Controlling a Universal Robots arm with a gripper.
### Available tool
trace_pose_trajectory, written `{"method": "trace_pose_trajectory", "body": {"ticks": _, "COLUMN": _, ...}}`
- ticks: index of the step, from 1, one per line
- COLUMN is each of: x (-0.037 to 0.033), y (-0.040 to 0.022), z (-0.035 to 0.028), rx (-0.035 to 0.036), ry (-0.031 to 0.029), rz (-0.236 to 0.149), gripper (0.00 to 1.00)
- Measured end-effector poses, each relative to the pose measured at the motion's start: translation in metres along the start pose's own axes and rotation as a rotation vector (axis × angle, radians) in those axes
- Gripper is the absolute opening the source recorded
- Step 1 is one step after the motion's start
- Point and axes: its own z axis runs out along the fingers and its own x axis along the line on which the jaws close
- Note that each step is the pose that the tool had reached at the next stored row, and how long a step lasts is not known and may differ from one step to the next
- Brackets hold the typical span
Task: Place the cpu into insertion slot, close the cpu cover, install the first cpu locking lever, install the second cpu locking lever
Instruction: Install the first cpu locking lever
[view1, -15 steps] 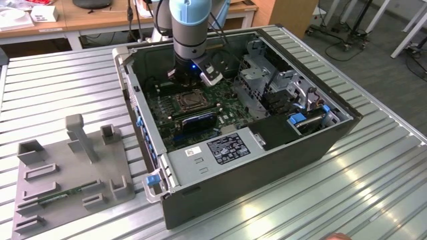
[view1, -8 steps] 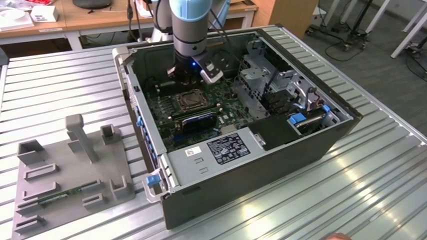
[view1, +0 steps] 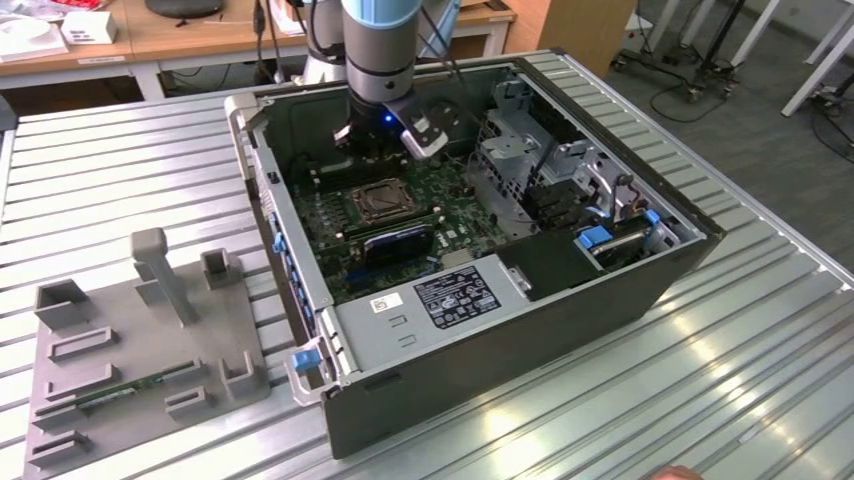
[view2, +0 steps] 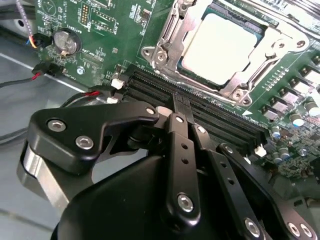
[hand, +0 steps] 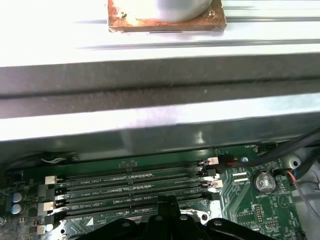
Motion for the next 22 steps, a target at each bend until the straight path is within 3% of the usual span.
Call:
{"method": "trace_pose_trajectory", "body": {"ticks": 4, "x": -0.0003, "y": 0.0006, "z": -0.0019, "rx": 0.0016, "ry": -0.0003, "rz": 0.000, "gripper": 0.11}}
{"method": "trace_pose_trajectory", "body": {"ticks": 6, "x": -0.0002, "y": 0.0006, "z": -0.0020, "rx": 0.0097, "ry": -0.0007, "rz": -0.001, "gripper": 0.11}}
{"method": "trace_pose_trajectory", "body": {"ticks": 7, "x": -0.0002, "y": 0.0006, "z": -0.0020, "rx": 0.0174, "ry": -0.0005, "rz": -0.002, "gripper": 0.11}}
{"method": "trace_pose_trajectory", "body": {"ticks": 8, "x": -0.0002, "y": 0.0006, "z": -0.0020, "rx": 0.0304, "ry": 0.0003, "rz": -0.003, "gripper": 0.11}}
{"method": "trace_pose_trajectory", "body": {"ticks": 11, "x": -0.0002, "y": 0.0006, "z": -0.0020, "rx": 0.0846, "ry": 0.0052, "rz": -0.007, "gripper": 0.11}}
{"method": "trace_pose_trajectory", "body": {"ticks": 12, "x": -0.0002, "y": 0.0007, "z": -0.0019, "rx": 0.0989, "ry": 0.0064, "rz": -0.008, "gripper": 0.11}}
{"method": "trace_pose_trajectory", "body": {"ticks": 14, "x": -0.0002, "y": 0.0006, "z": -0.0020, "rx": 0.1185, "ry": 0.0090, "rz": -0.009, "gripper": 0.11}}
{"method": "trace_pose_trajectory", "body": {"ticks": 16, "x": -0.0002, "y": 0.0006, "z": -0.0020, "rx": 0.1368, "ry": 0.0136, "rz": -0.010, "gripper": 0.11}}
{"method": "trace_pose_trajectory", "body": {"ticks": 18, "x": -0.0003, "y": 0.0006, "z": -0.0020, "rx": 0.1505, "ry": 0.0183, "rz": -0.010, "gripper": 0.11}}
{"method": "trace_pose_trajectory", "body": {"ticks": 20, "x": -0.0002, "y": 0.0006, "z": -0.0019, "rx": 0.1578, "ry": 0.0210, "rz": -0.010, "gripper": 0.11}}
{"method": "trace_pose_trajectory", "body": {"ticks": 22, "x": -0.0002, "y": 0.0006, "z": -0.0020, "rx": 0.1581, "ry": 0.0210, "rz": -0.010, "gripper": 0.11}}
